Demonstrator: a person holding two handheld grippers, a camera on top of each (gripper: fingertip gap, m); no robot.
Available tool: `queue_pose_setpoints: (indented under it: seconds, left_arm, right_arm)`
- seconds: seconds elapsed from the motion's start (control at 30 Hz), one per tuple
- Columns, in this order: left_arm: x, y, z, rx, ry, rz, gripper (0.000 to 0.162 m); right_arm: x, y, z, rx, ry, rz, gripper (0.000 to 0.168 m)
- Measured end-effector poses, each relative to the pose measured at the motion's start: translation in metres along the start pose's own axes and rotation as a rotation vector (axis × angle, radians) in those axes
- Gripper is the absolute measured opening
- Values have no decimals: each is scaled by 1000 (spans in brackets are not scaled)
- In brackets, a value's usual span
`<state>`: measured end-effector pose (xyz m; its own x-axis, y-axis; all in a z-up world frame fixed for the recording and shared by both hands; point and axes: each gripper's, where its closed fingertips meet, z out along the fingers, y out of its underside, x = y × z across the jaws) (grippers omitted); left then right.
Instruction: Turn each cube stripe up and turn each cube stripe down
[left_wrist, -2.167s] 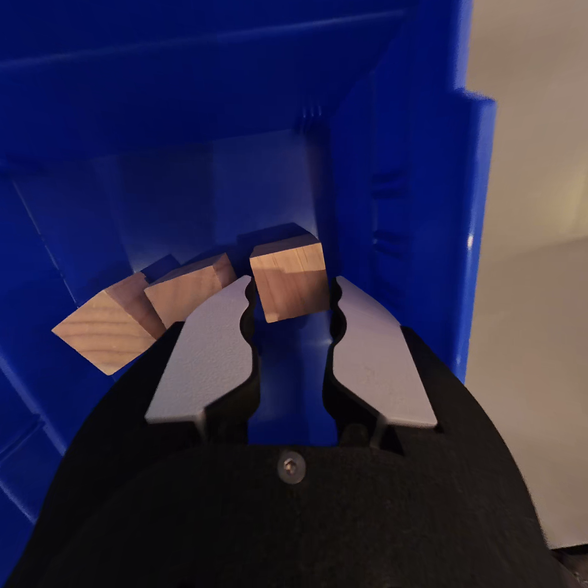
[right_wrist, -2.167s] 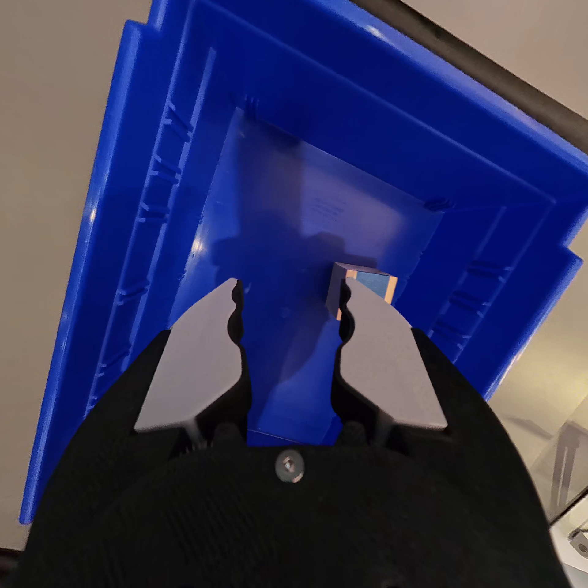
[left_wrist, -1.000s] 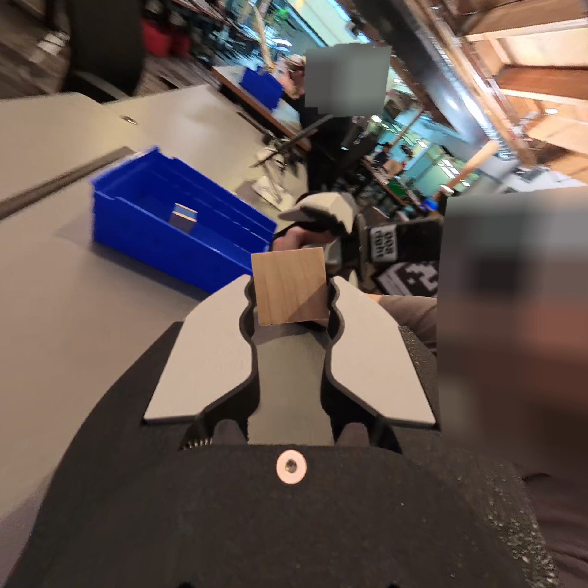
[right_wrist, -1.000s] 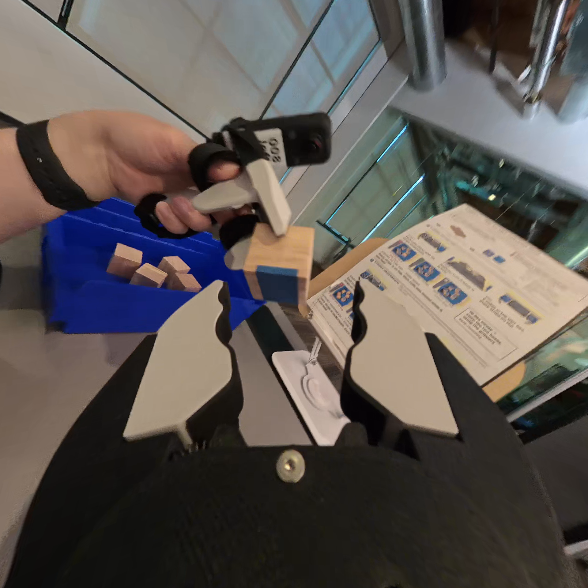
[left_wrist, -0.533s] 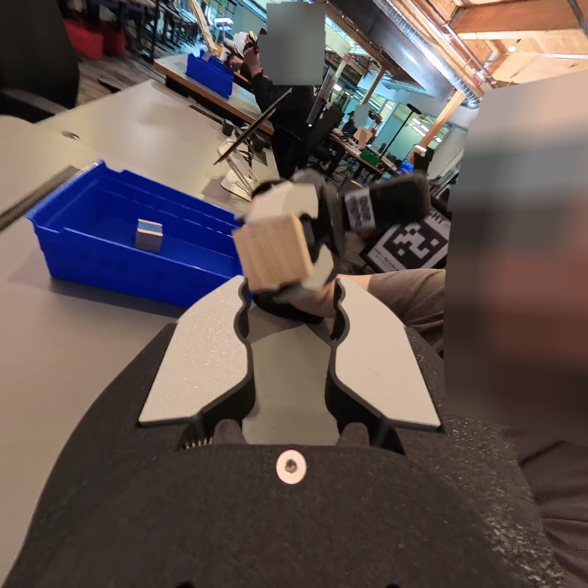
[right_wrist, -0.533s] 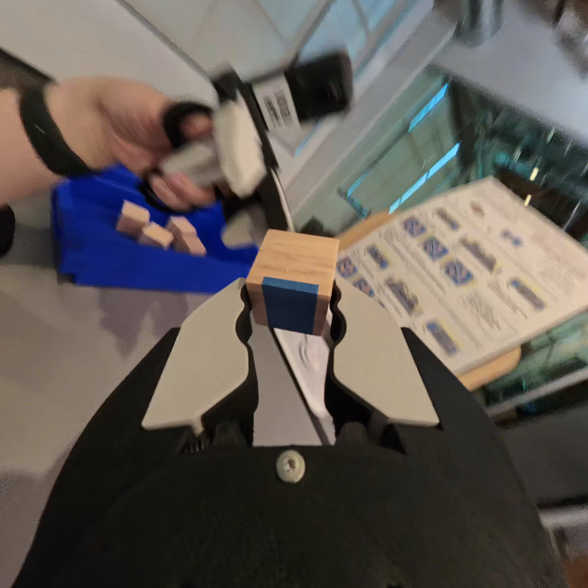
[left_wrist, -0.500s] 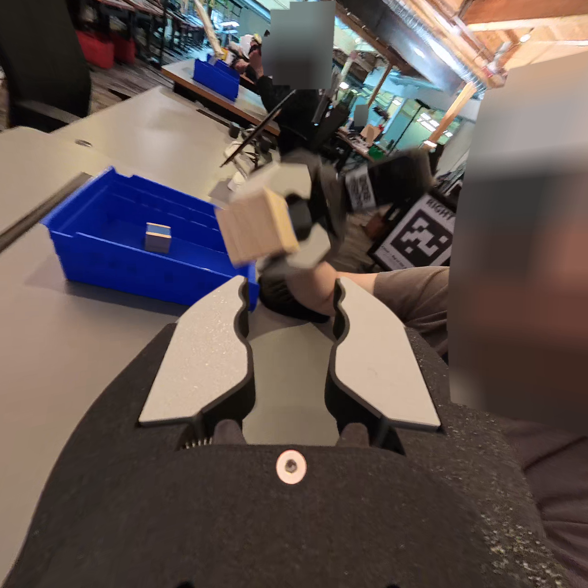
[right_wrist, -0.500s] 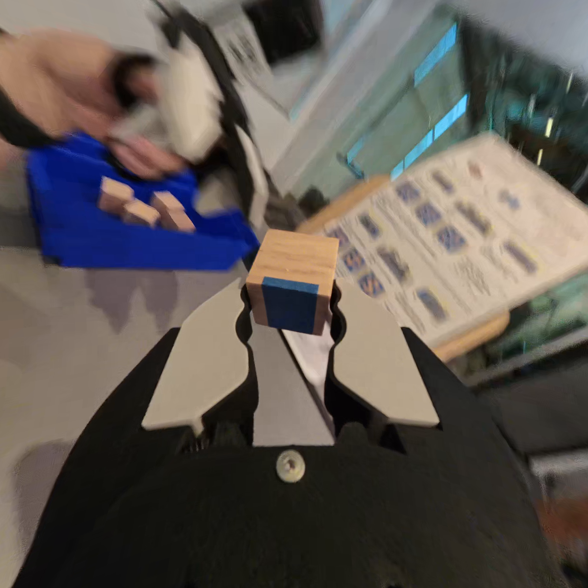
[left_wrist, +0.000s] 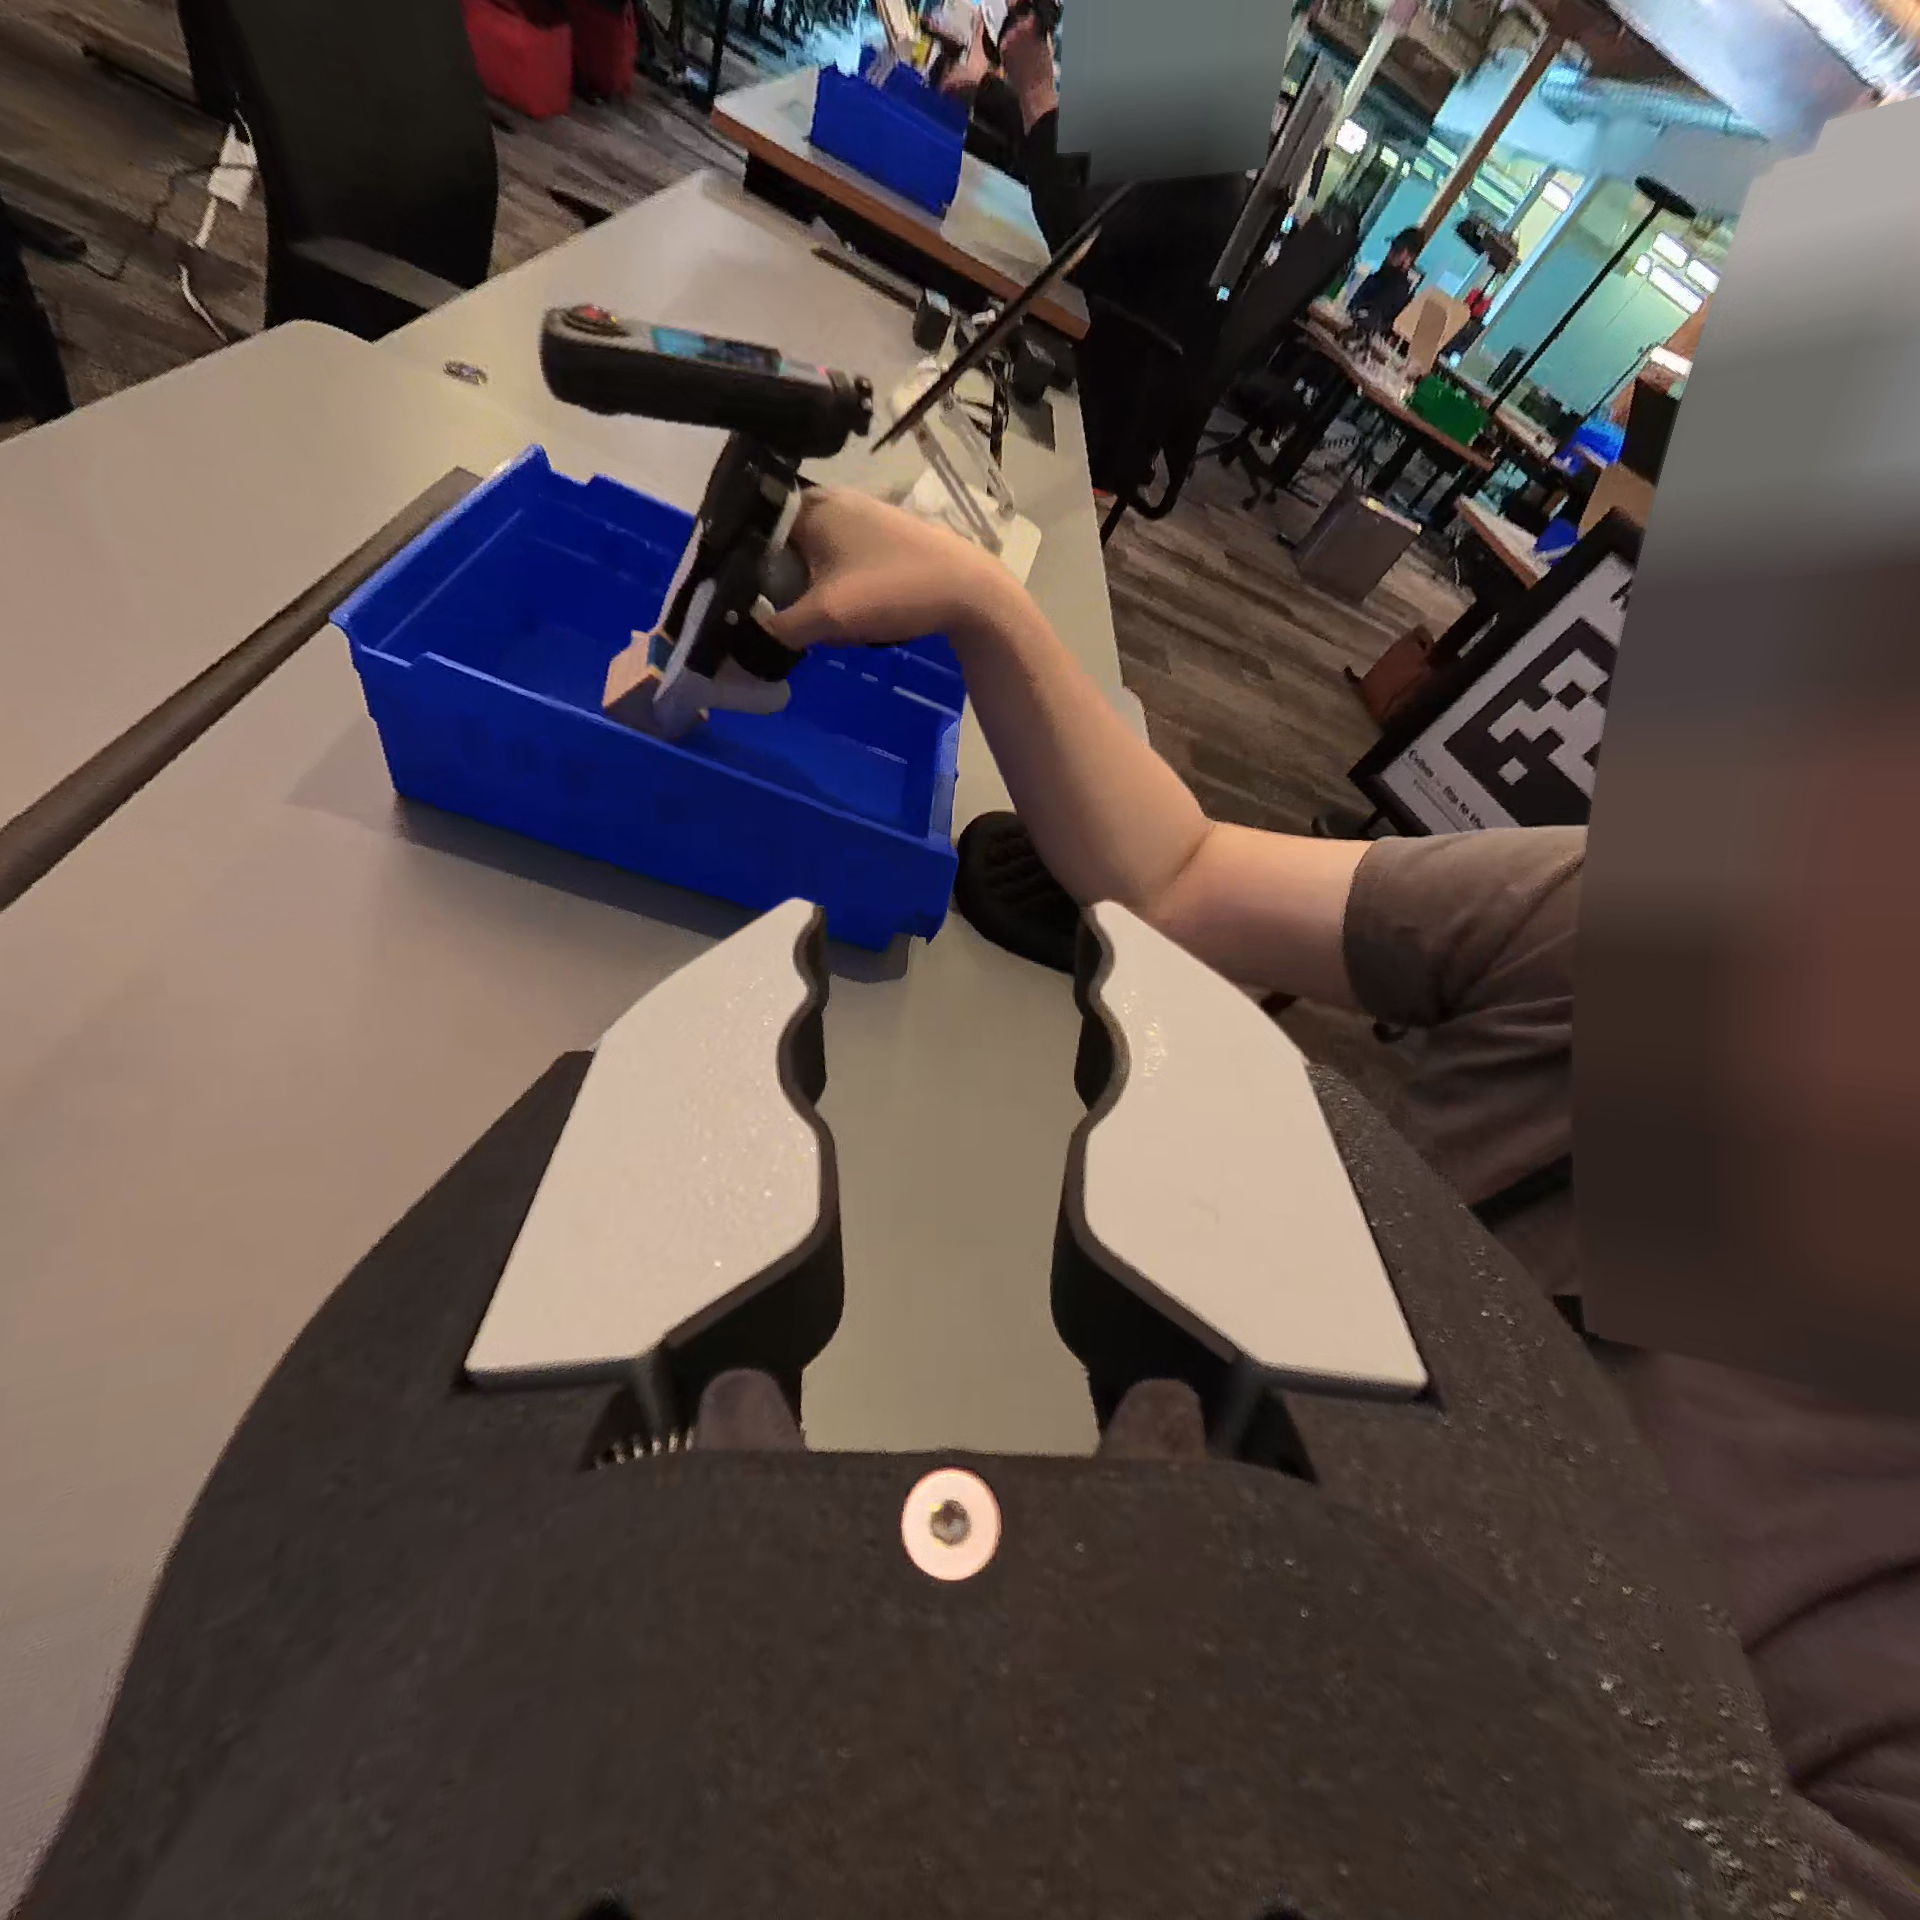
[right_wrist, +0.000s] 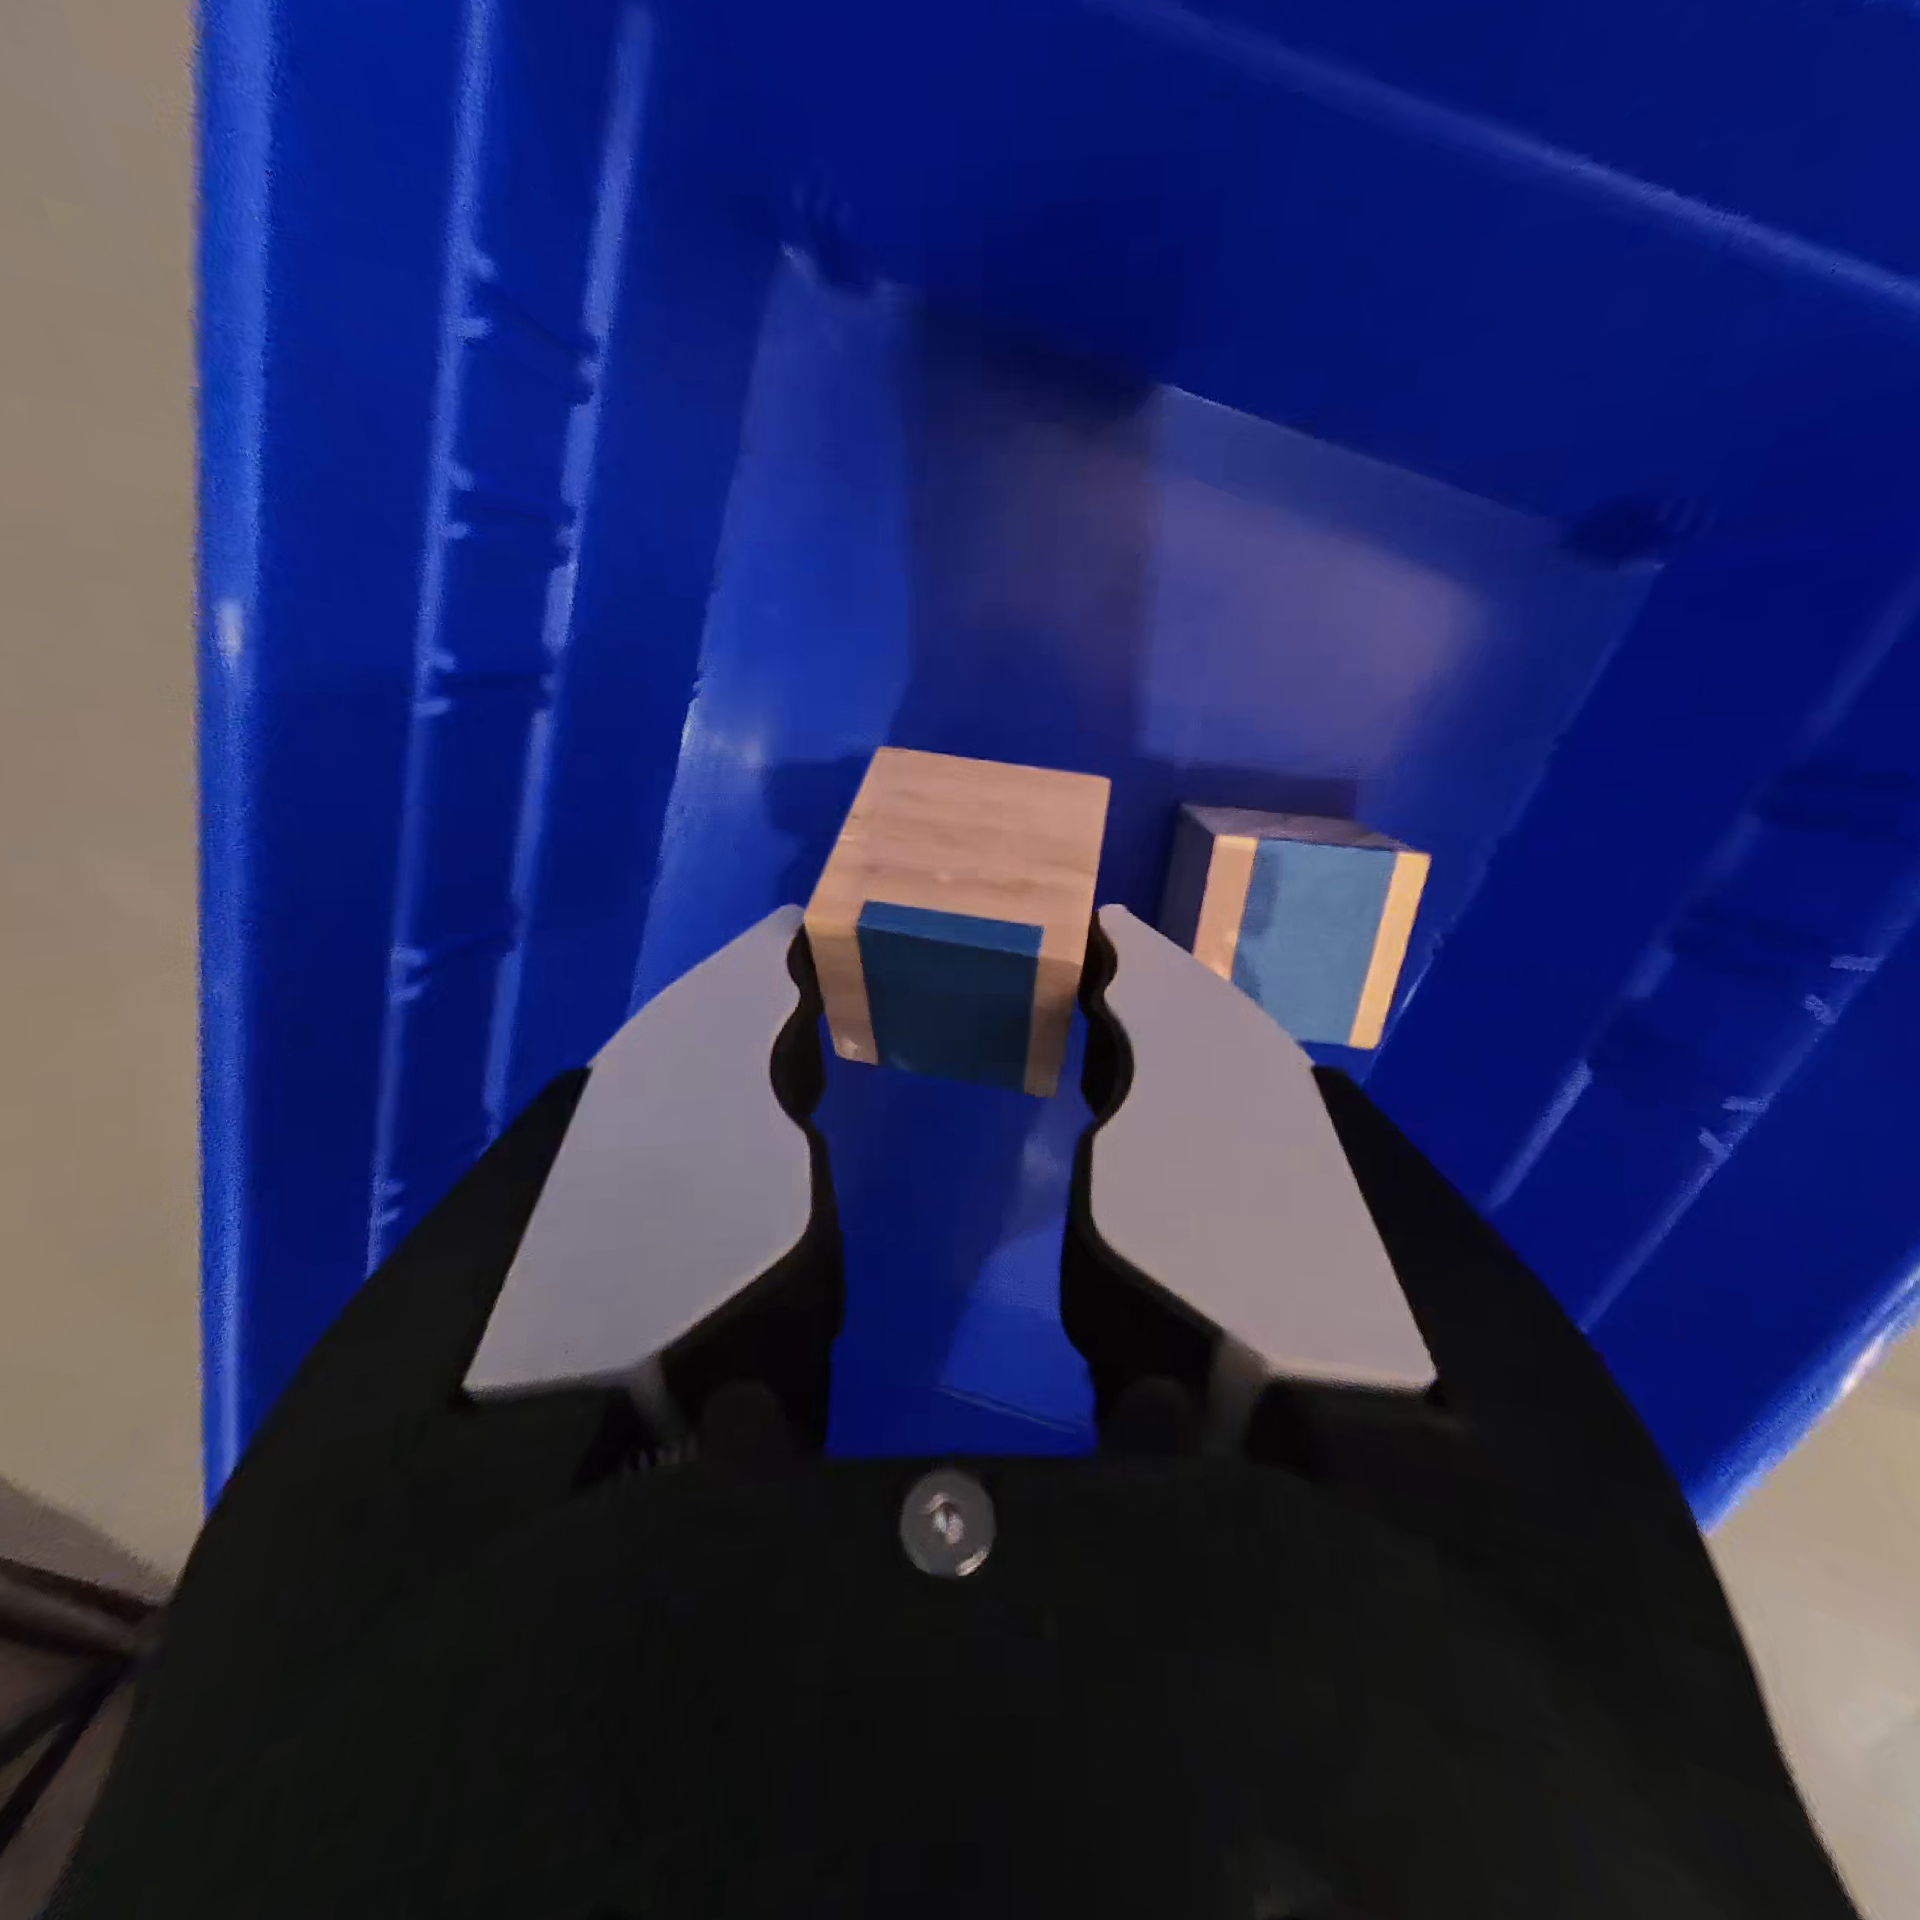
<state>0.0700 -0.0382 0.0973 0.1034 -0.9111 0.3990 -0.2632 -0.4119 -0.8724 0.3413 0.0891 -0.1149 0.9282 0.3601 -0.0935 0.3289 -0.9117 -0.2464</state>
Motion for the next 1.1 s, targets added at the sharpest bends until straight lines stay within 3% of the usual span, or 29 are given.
queue_pose_setpoints:
  seconds: [0.37,0.8,0.97,1.1]
  left_arm:
    - [-5,15,17,-88,-4,-31,45]
    - [0,14,18,-92,7,-6,43]
    - [-5,-2,-13,11,-55,22,42]
    - [-26,-9,-63,99,-247,11,42]
  right_arm:
    - [8,10,26,-99,23,46,49]
    - [14,-5,23,-23,51,22,50]
    - [12,-31,-19,197,78,-31,52]
    - [7,-43,-49,336,87,-69,51]
